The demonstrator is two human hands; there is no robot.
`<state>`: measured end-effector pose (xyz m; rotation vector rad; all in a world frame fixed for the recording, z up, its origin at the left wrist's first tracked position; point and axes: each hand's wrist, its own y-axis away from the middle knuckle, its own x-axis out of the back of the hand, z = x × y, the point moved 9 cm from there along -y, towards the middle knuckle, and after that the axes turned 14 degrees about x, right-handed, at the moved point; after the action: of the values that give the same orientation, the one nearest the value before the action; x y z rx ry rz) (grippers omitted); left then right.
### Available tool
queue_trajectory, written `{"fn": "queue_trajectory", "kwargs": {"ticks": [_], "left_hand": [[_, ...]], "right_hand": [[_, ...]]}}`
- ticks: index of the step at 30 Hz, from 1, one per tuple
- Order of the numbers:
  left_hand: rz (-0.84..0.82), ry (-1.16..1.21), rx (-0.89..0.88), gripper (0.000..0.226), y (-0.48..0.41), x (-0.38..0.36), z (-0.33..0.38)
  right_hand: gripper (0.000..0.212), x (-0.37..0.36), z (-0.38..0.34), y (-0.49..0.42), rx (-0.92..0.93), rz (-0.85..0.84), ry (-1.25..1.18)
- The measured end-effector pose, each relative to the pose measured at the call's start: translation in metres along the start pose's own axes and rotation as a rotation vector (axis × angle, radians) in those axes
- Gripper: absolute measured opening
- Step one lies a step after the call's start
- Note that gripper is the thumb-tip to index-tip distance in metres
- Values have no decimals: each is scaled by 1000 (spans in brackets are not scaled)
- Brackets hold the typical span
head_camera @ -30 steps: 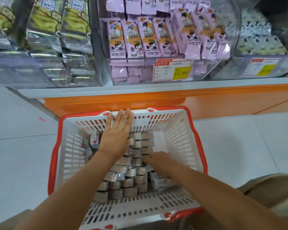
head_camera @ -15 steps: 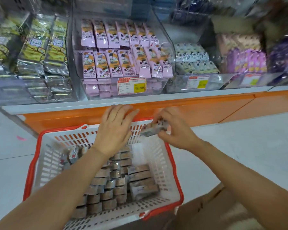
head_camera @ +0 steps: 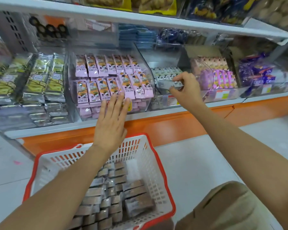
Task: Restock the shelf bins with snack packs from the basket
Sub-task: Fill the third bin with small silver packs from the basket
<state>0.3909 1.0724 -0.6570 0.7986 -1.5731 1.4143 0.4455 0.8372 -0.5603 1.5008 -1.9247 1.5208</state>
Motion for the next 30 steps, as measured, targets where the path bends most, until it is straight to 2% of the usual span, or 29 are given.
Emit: {"fn": "queue_trajectory", "kwargs": {"ticks": [4,8,10,13,16,19,22,26,30], "left_hand": [[20,-4,-15,96,0,0,0],[45,-9,-16,92,-1,-1,0],[56,-5,-15,93,0,-2,-1],[72,-1,-20,97,-1,0,-1],[79,4,-29,94,0,3,-1],[86,-11,-62,92,12,-3,-5],[70,25,-131,88,40,-18,-12],[-103,43,-92,85,67,-56,-36],[-330,-36,-23,95,89,-109,-66]], "right_hand": [[29,-34,10,-15,-51,-149,71],[16,-58,25,-26,-100,-269,117],[8,-65,32,-25,-115,-275,134],[19,-73,40,-22,-105,-292,171],[17,-59,25,-20,-21,-194,127],[21,-34,-26,-5,171,-35,20],[18,-34,-78,34,326,-13,-152],[15,-99,-101,96,370,-236,-232],[15,-195,-86,169,281,-632,-217]]}}
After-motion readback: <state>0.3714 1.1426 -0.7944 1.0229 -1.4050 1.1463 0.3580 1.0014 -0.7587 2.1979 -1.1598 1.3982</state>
